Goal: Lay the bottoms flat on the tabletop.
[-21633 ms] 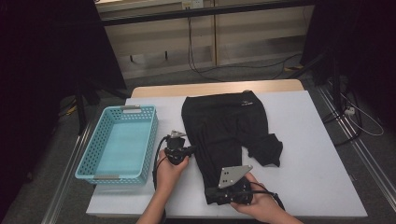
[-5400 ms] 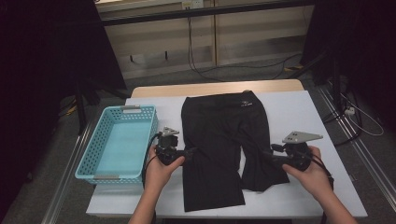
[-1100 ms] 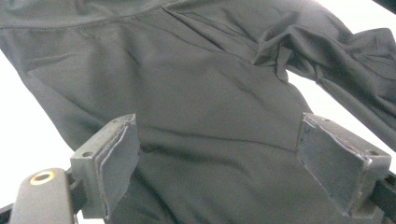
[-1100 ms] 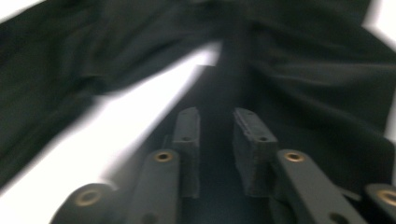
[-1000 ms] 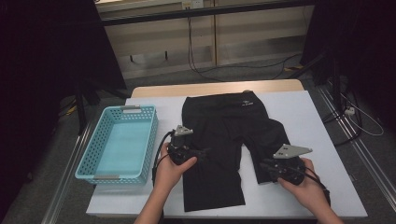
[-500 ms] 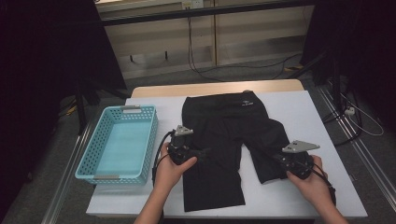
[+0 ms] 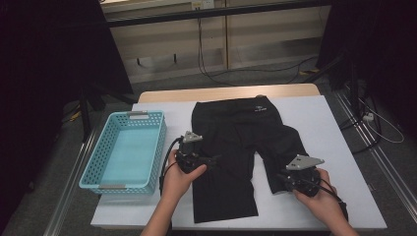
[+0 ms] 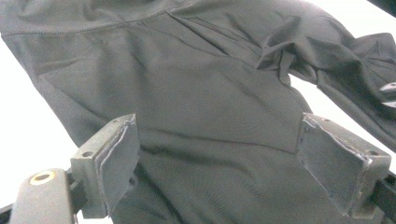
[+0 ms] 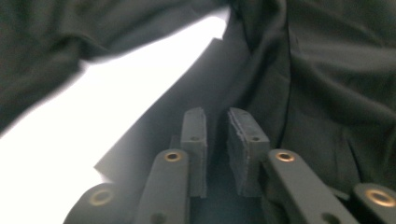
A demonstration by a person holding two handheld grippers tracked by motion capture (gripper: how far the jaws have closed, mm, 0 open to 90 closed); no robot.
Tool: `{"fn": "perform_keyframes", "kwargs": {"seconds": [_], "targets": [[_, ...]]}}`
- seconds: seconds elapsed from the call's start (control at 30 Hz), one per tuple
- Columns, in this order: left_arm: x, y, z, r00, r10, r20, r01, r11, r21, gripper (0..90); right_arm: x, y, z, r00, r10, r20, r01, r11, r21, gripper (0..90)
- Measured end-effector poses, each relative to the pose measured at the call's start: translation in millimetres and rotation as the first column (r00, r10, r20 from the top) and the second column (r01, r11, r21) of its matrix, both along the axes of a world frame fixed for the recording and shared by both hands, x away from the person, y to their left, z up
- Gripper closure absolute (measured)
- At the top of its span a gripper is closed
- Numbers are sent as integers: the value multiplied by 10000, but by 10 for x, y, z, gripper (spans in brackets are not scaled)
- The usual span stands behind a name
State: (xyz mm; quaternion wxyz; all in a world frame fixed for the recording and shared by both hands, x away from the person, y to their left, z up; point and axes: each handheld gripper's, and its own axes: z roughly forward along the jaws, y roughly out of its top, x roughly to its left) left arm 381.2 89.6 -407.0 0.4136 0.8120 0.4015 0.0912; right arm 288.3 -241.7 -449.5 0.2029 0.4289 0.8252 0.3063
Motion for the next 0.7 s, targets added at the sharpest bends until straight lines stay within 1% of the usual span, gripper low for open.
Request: {"fn": "perform_keyframes", "kwargs": {"seconds": [0.07, 0.13, 0.17, 0.23, 0.27, 0.3, 0.33, 0.4, 0.47, 0.53, 0.57, 0.63, 0.7], "targets": [[2, 1, -1, 10000, -1, 14, 1, 10000, 11, 142, 29, -24, -9, 9997, -250, 7, 250, 9995, 174, 747], [3, 0, -5, 10000, 31, -16, -31, 10000, -33, 142, 43, -37, -14, 9995, -314, 6, 314, 9993, 203, 747], [5, 3, -5, 10000, 12, -13, -12, 10000, 14, 142, 42, -42, -15, 9993, -379, -10, 379, 9989, 277, 759], [4, 7, -1, 10000, -7, -9, 7, 10000, 30, 142, 41, -66, -4, 9993, -367, -52, 369, 9986, 368, 848], [3, 7, 2, 10000, 8, 8, -8, 10000, 18, 142, 39, -86, 5, 9992, -392, -23, 392, 9981, 479, 874], [2, 8, 6, 10000, 17, 24, -17, 10000, -15, 142, 41, -113, 19, 9992, -407, -9, 407, 9968, 692, 879], [3, 11, 10, 10000, -5, 17, 5, 10000, -18, 142, 42, -143, 33, 9989, -469, -35, 470, 9948, 904, 881], [4, 9, 11, 10000, 17, 33, -17, 10000, -25, 142, 33, -202, 54, 9981, -621, 29, 613, 9914, 1158, 866], [6, 5, 9, 10000, 31, 33, -31, 10000, -18, 142, 7, -252, 59, 9954, -956, 115, 940, 9907, 984, 808], [10, 1, 7, 10000, -17, 20, 17, 10000, 66, 142, -10, -276, 52, 9941, -1057, 262, 1039, 9927, 608, 779], [10, -5, 1, 10000, -42, 3, 42, 10000, 87, 142, -22, -286, 53, 9930, -1143, 293, 1129, 9925, 476, 780], [8, -16, -5, 10000, -57, -9, 57, 10000, 72, 142, -32, -286, 65, 9925, -1151, 417, 1148, 9933, 107, 780], [8, -18, -10, 10000, -69, -29, 70, 9999, 90, 142, -34, -261, 70, 9941, -1001, 421, 1003, 9950, -19, 780]]}}
